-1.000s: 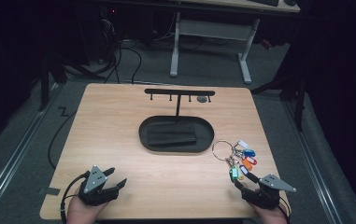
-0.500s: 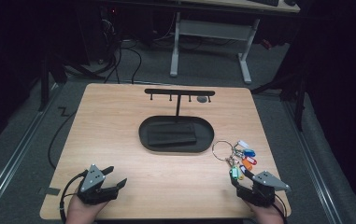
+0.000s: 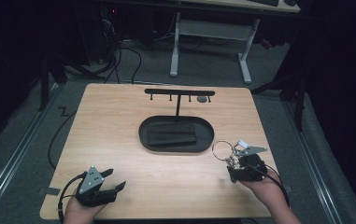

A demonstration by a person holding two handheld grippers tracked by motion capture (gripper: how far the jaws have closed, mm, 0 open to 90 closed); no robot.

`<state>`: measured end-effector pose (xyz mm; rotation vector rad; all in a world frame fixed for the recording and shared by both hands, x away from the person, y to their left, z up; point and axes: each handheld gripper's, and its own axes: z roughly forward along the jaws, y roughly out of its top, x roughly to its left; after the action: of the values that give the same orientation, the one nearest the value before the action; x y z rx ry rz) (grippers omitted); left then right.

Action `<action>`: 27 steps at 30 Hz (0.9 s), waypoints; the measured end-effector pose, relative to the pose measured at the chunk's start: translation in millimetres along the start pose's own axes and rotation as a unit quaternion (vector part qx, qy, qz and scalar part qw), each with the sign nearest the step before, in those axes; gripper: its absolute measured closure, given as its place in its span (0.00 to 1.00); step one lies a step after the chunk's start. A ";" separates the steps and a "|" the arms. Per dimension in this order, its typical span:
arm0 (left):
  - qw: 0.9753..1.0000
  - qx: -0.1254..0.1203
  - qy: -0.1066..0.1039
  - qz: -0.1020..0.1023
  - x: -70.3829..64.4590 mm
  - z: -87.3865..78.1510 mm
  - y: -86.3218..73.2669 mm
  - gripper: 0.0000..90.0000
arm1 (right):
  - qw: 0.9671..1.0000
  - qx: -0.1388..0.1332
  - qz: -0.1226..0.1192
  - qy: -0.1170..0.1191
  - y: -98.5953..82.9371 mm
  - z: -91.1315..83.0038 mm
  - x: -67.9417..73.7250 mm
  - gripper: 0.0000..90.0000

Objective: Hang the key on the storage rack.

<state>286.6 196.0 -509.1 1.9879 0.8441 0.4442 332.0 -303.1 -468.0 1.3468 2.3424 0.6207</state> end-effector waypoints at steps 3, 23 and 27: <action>1.000 0.002 -0.001 -0.003 0.4 -0.6 -1.4 0.37 | 0.999 0.038 -0.018 0.007 19.1 5.0 -4.1 0.49; 1.000 0.004 0.004 0.011 0.9 -7.3 -6.2 0.41 | 0.980 0.186 -0.071 0.013 92.2 65.4 -52.1 0.71; 1.000 0.010 0.002 0.010 1.2 -5.3 -7.3 0.41 | 0.979 0.195 -0.060 0.025 98.0 75.3 -57.0 0.74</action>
<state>281.5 202.6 -512.5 2.0151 0.8355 0.4534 467.8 -294.7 -472.5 1.3386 2.6605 0.1634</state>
